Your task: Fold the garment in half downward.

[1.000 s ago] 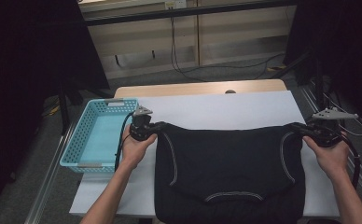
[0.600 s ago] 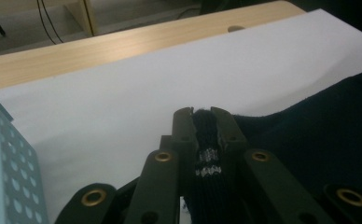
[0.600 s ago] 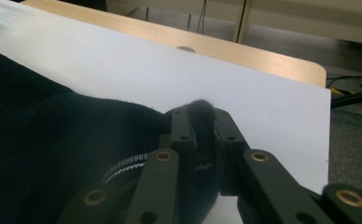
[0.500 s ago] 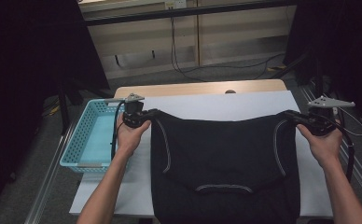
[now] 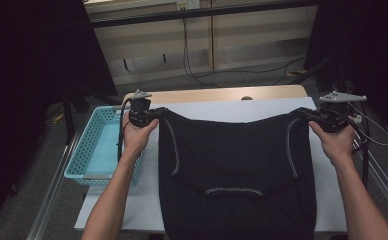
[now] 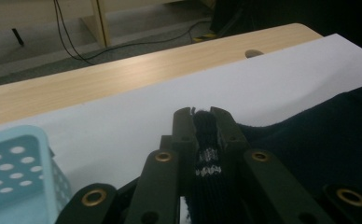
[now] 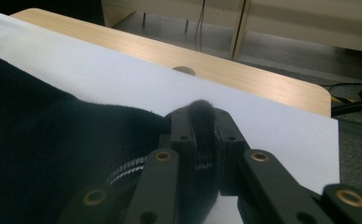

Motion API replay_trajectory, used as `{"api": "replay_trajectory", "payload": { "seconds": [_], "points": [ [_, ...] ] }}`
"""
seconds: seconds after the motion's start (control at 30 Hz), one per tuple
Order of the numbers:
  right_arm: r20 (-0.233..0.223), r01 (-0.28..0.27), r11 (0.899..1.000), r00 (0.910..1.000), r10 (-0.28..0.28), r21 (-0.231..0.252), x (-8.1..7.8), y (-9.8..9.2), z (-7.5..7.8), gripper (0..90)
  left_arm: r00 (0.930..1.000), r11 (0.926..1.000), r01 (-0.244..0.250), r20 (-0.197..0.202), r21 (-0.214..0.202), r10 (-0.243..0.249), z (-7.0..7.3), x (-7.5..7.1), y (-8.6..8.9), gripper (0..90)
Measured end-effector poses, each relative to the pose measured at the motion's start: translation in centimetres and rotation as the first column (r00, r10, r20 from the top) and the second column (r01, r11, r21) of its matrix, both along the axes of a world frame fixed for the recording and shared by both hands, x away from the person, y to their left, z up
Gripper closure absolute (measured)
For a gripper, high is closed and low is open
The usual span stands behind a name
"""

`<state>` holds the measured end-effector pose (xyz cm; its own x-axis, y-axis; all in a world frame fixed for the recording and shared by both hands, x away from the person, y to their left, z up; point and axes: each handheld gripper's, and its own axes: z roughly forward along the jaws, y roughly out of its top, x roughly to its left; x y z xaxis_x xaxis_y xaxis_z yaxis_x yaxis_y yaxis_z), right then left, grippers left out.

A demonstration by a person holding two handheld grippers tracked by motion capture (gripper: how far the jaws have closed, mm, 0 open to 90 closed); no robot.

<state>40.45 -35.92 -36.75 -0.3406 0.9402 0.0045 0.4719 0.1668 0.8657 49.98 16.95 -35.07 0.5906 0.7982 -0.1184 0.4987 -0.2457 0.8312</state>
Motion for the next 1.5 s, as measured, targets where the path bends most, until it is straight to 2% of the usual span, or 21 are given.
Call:
{"api": "replay_trajectory", "payload": {
  "seconds": [0.27, 0.5, 0.67, 0.8, 0.9, 0.97, 1.07, 1.13, 1.27, 1.43, 1.47, 1.5],
  "points": [
    [0.019, 0.023, 1.0, 0.9995, -0.023, 0.008, 1.3, -0.3, 1.2, 81.2, 0.9995, 0.9995, -0.03, 0.008, -0.011, 0.03, 0.1, 0.9, 0.7, 81.5],
    [0.004, 0.031, 1.0, 0.9995, -0.031, -0.001, 2.7, 0.0, 0.7, 81.1, 0.9995, 0.9997, -0.023, 0.023, 0.007, 0.023, 0.2, 1.5, 0.2, 81.4],
    [0.006, 0.047, 0.999, 0.9989, -0.047, 0.011, 3.3, -0.4, 0.7, 81.1, 0.9993, 0.9994, -0.032, 0.021, -0.012, 0.033, 0.0, 2.0, 0.4, 81.4],
    [0.011, 0.049, 0.999, 0.9987, -0.05, 0.009, 3.5, -0.5, 0.8, 81.2, 0.9992, 0.9994, -0.033, 0.022, -0.007, 0.034, -0.1, 2.4, 0.5, 81.4],
    [0.018, 0.054, 0.998, 0.9984, -0.055, 0.01, 3.9, -0.5, 1.3, 81.2, 0.9987, 0.9988, -0.045, 0.025, -0.018, 0.045, -0.1, 2.6, 0.6, 81.4],
    [0.026, 0.054, 0.998, 0.9982, -0.054, 0.014, 4.0, -0.5, 1.7, 81.2, 0.9981, 0.9987, -0.051, 0.034, 0.006, 0.05, 0.1, 2.8, 0.6, 81.3],
    [0.036, 0.045, 0.999, 0.9983, -0.045, 0.003, 4.2, -0.4, 2.4, 81.2, 0.9977, 0.9987, -0.051, 0.046, 0.001, 0.051, 0.5, 3.0, 0.8, 81.4],
    [0.036, 0.05, 0.999, 0.9981, -0.049, -0.007, 4.5, -0.4, 2.6, 81.2, 0.9974, 0.9984, -0.053, 0.048, -0.02, 0.054, 0.7, 3.2, 0.9, 81.4],
    [0.04, 0.064, 0.998, 0.9971, -0.064, -0.002, 4.9, -0.6, 3.0, 81.1, 0.9968, 0.9979, -0.057, 0.055, -0.03, 0.059, 1.1, 3.6, 0.8, 81.3],
    [0.038, 0.063, 0.998, 0.9974, -0.062, -0.022, 5.1, -0.4, 3.1, 81.1, 0.9964, 0.9987, -0.05, 0.068, 0.001, 0.05, 1.2, 3.8, 0.5, 81.1],
    [0.039, 0.063, 0.998, 0.9973, -0.062, -0.021, 5.1, -0.5, 3.1, 81.2, 0.9963, 0.9986, -0.043, 0.076, 0.029, 0.041, 1.4, 4.0, 0.4, 81.2],
    [0.038, 0.068, 0.998, 0.997, -0.067, -0.02, 5.2, -0.6, 3.1, 81.2, 0.9964, 0.9985, -0.041, 0.076, 0.038, 0.038, 1.6, 4.2, 0.4, 81.2]
  ]
}}
